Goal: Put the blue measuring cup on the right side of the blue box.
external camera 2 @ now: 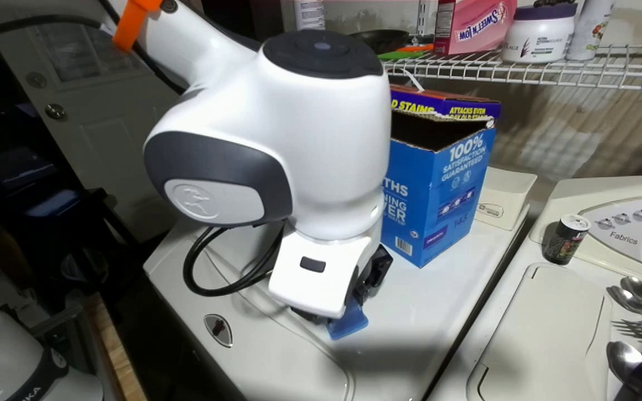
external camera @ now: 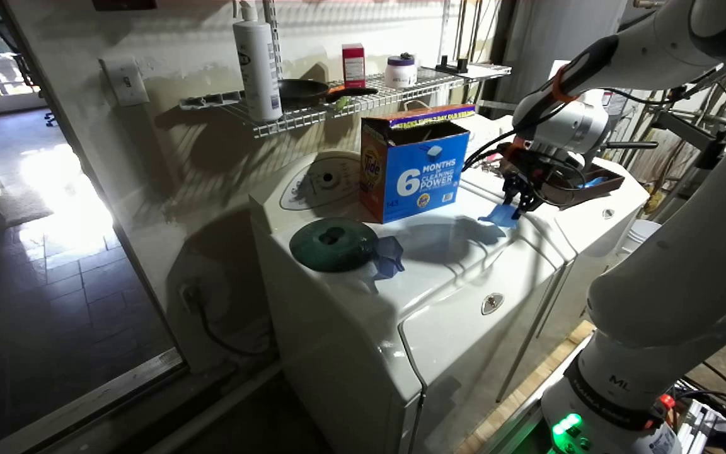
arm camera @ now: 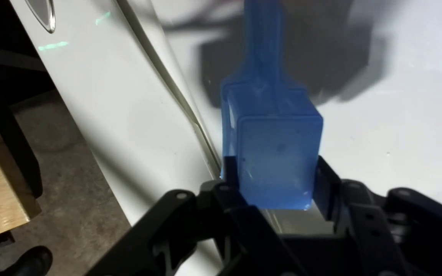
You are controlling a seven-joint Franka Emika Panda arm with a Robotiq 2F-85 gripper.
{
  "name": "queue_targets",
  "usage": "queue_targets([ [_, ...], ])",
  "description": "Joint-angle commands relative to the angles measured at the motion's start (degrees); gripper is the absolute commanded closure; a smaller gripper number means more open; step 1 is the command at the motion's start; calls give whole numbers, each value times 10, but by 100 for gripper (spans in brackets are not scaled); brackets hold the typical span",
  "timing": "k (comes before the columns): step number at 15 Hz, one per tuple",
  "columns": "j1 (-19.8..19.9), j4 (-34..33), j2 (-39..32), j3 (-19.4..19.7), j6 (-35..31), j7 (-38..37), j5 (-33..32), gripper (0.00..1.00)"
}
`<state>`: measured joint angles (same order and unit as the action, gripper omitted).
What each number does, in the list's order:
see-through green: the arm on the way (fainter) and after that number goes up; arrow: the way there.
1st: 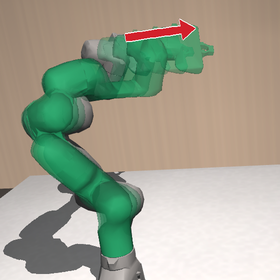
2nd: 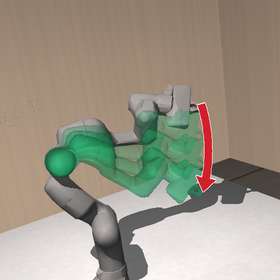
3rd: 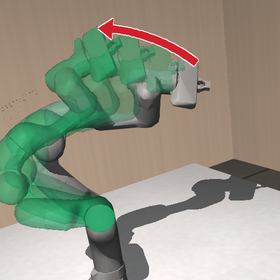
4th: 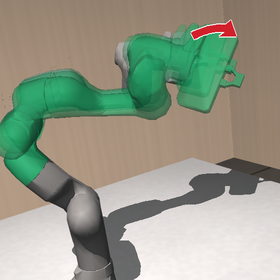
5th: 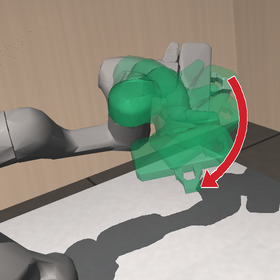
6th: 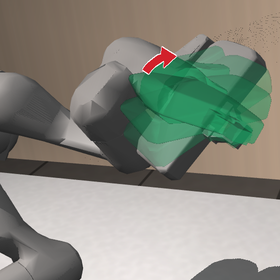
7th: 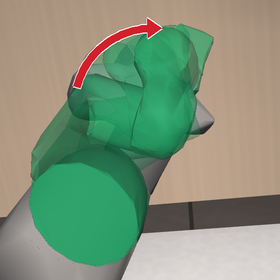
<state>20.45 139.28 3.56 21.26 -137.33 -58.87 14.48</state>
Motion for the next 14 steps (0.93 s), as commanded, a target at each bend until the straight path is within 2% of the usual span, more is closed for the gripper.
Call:
queue_targets([
  [1, 19, -51, -28, 21, 36, 30, 74, 76],
  [6, 32, -109, -49, 38, 103, 102, 192, 76],
  [14, 70, -192, -70, 67, 222, 165, 258, 76],
])
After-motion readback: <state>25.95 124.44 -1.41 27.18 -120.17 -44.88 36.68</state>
